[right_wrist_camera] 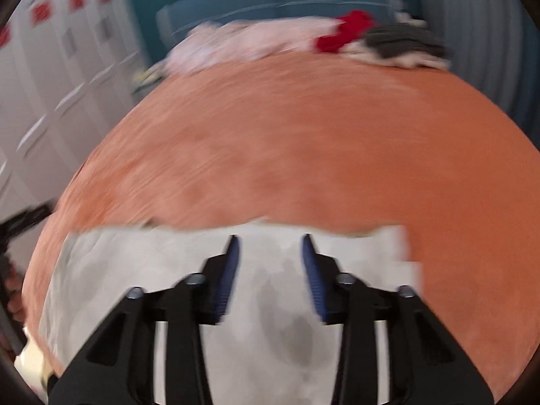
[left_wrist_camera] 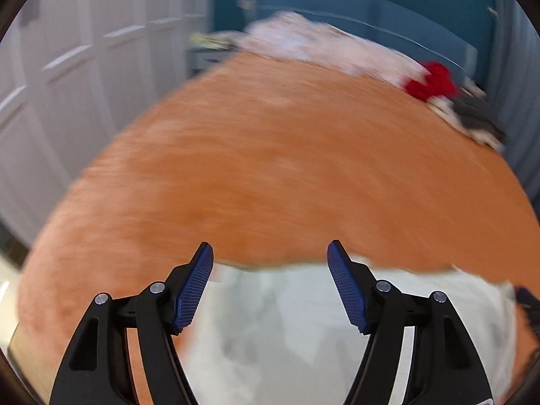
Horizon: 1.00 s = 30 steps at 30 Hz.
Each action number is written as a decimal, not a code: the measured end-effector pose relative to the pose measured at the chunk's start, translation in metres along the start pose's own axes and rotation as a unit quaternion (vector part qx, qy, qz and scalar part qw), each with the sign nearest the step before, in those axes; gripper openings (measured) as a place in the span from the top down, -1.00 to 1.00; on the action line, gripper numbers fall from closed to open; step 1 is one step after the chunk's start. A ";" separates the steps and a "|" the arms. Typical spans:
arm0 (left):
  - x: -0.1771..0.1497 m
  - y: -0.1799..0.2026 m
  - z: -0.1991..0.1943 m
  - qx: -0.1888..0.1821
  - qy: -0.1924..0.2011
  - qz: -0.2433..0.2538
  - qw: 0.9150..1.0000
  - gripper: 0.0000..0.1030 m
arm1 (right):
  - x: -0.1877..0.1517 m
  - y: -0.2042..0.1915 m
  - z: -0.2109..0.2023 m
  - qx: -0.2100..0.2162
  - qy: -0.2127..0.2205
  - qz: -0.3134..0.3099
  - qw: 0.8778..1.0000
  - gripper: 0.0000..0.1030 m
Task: Fold large clothes
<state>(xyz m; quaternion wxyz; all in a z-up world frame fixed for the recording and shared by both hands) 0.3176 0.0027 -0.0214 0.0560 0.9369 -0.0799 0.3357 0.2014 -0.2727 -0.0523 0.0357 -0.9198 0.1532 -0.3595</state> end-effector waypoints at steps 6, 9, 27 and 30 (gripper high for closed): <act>-0.052 0.089 0.070 -0.058 -0.099 0.045 0.992 0.48 | -0.018 -0.058 0.057 0.009 -0.053 -0.069 0.996 0.84; -0.068 0.094 0.092 -0.044 -0.098 0.052 0.993 0.50 | -0.031 -0.052 0.083 0.000 -0.079 -0.064 0.995 0.85; -0.084 0.103 0.113 -0.017 -0.024 0.070 0.997 0.50 | -0.051 -0.041 0.118 -0.013 -0.057 -0.054 0.997 0.92; -0.084 0.105 0.114 -0.010 -0.019 0.075 0.997 0.50 | -0.052 -0.041 0.119 -0.013 -0.056 -0.053 0.997 0.92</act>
Point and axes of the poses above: each gripper's, at about its wrist camera, not at the fingertips, and z roughly the way its jaws point, y to its right, x to its top, the point moved 6 cm from there along z, roughly the way its jaws point, and after that the axes turned 1 degree about x, right-handed, at the moved point
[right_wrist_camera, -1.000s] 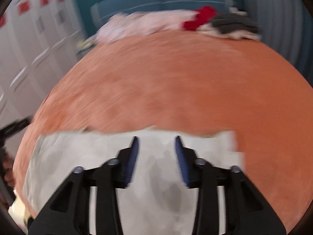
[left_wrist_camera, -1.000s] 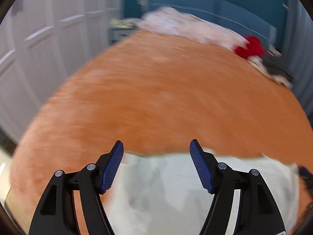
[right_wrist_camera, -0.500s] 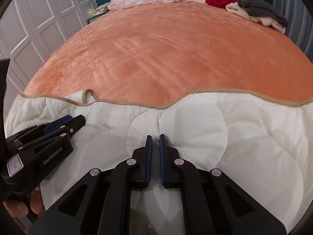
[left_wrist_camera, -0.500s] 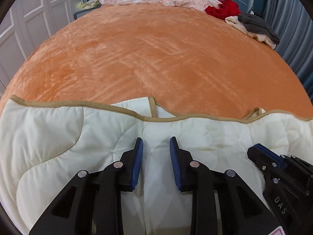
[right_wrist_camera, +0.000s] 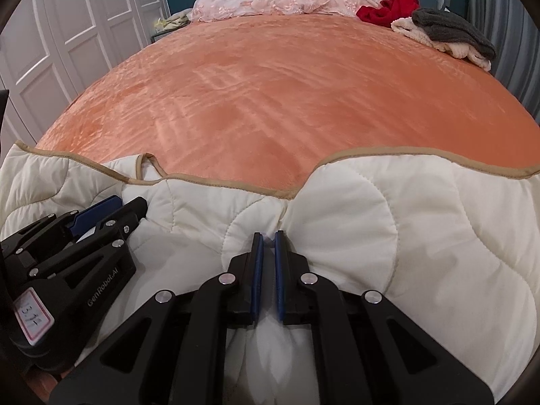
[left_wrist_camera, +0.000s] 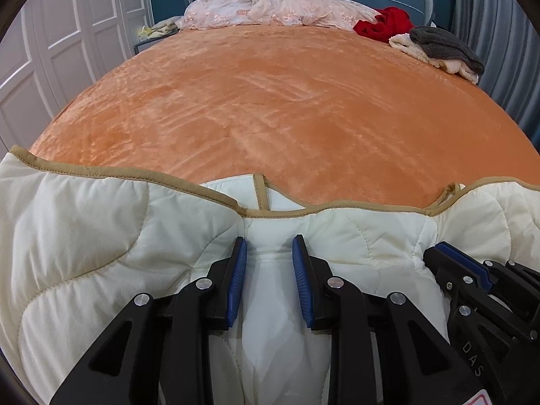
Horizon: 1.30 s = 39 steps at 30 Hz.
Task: Fold large clothes
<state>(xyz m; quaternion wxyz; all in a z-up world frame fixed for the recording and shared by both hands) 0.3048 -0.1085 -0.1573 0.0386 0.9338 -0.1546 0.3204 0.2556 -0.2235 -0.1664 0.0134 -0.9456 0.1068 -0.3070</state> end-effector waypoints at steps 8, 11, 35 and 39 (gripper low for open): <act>-0.001 0.004 0.002 0.013 0.006 0.008 1.000 0.50 | 0.000 -0.001 0.001 -0.004 0.009 -0.002 1.000 0.92; 0.001 0.004 0.002 0.014 0.003 0.010 1.000 0.50 | 0.001 -0.002 0.002 -0.004 0.007 -0.001 1.000 0.92; -0.063 -0.106 -0.078 -0.016 -0.039 -0.128 0.991 0.42 | -0.067 -0.056 -0.078 0.029 -0.083 -0.013 0.996 0.81; -0.068 -0.104 -0.074 0.000 -0.024 -0.107 0.994 0.42 | -0.073 -0.060 -0.071 0.011 -0.069 -0.046 0.996 0.83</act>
Point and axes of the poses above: each gripper's, at about its wrist camera, not at the fingertips, and z roughly the way its jaws point, y to its right, x to its top, the point moved 6 cm from there along z, roughly the way its jaws point, and after that the axes turned 1 degree about x, right-handed, at the moved point
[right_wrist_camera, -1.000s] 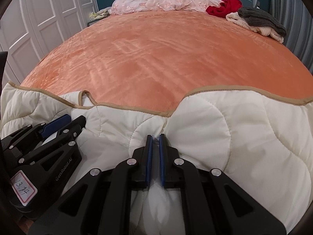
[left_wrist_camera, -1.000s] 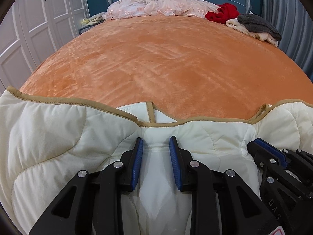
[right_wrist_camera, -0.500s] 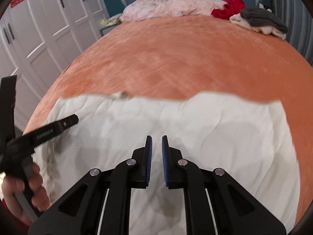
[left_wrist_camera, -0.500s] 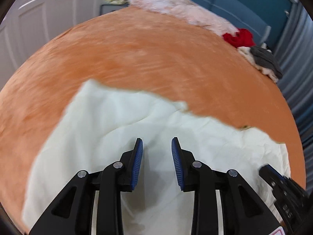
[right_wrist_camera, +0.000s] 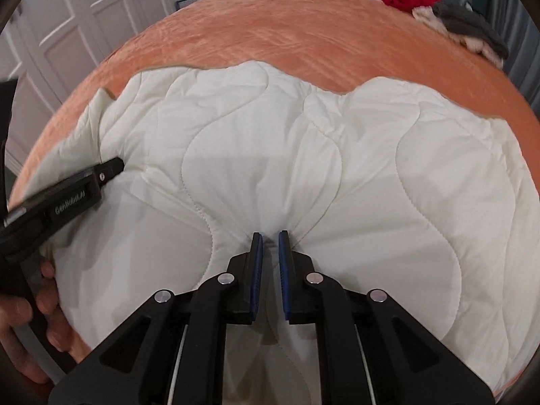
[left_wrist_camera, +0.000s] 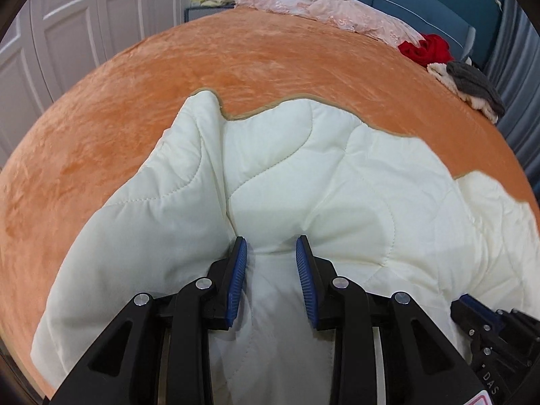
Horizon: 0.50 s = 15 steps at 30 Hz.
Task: Fold large clothes
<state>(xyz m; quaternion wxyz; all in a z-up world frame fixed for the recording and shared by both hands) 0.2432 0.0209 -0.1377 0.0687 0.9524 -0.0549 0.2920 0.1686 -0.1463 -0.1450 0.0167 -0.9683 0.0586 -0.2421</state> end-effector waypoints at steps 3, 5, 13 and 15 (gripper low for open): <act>0.000 0.001 0.004 -0.003 0.008 0.006 1.000 0.42 | -0.004 0.001 0.004 0.000 0.016 0.000 1.000 0.84; 0.001 0.002 0.004 -0.003 0.011 0.009 1.000 0.42 | -0.005 0.005 0.004 0.009 0.018 0.016 1.000 0.85; -0.006 -0.030 -0.064 -0.067 -0.010 -0.078 0.995 0.04 | -0.002 -0.004 -0.025 0.016 -0.010 0.025 1.000 0.79; -0.022 -0.051 -0.084 -0.069 -0.014 -0.107 0.992 -0.11 | -0.013 -0.011 -0.041 0.036 -0.010 0.030 0.999 0.79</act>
Point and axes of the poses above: each gripper's, at about its wrist camera, not at the fingertips, and z roughly the way its jaws point, y to its right, x to its top, the point moved 6 cm from there along z, roughly the way its jaws point, and after that the axes turned 1 degree about x, right-handed, at the moved point
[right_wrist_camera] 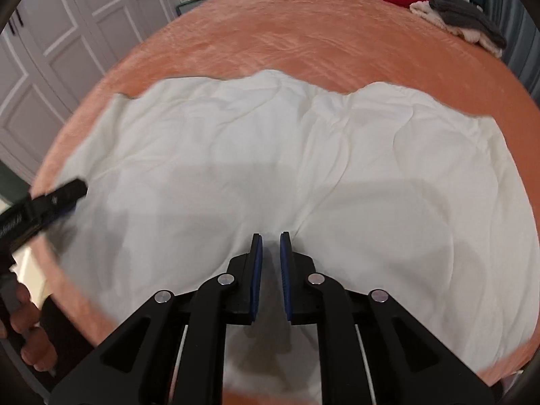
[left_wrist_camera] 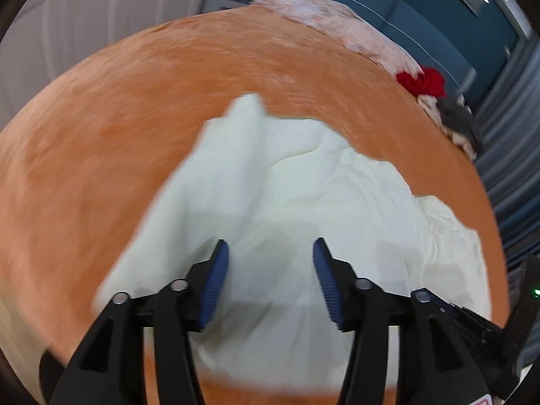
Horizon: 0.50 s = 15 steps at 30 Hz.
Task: Fold large clothes
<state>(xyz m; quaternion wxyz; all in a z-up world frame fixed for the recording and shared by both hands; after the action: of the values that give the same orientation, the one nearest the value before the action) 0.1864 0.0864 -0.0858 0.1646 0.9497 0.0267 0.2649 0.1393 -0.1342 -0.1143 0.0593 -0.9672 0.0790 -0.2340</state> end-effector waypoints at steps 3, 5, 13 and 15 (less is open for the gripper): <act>-0.020 -0.032 -0.025 -0.021 -0.005 -0.044 0.999 -0.16 | -0.021 -0.010 -0.009 -0.001 -0.009 -0.016 1.000 0.79; -0.031 -0.050 -0.031 0.007 -0.015 -0.067 0.998 -0.26 | -0.031 -0.010 -0.010 -0.004 -0.012 -0.021 1.000 0.79; -0.046 -0.077 -0.011 -0.037 -0.053 -0.166 0.984 -0.26 | -0.045 -0.011 -0.008 -0.006 -0.024 -0.007 1.000 0.80; -0.041 -0.072 0.000 -0.061 -0.054 -0.183 0.980 -0.26 | -0.045 -0.009 -0.004 -0.004 -0.029 0.001 1.000 0.80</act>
<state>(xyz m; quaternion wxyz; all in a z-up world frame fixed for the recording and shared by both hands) 0.1537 0.1493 -0.1296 0.2695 0.9298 0.1750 0.1793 0.0993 -0.1178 -0.1294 0.0579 -0.9738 0.0788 -0.2052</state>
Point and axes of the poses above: each gripper's, at about its wrist camera, not at the fingertips, and z roughly the way its jaws point, y to its right, x to its top, the point moved 6 cm from there along z, roughly the way its jaws point, and after that the axes turned 1 degree about x, right-handed, at the moved point
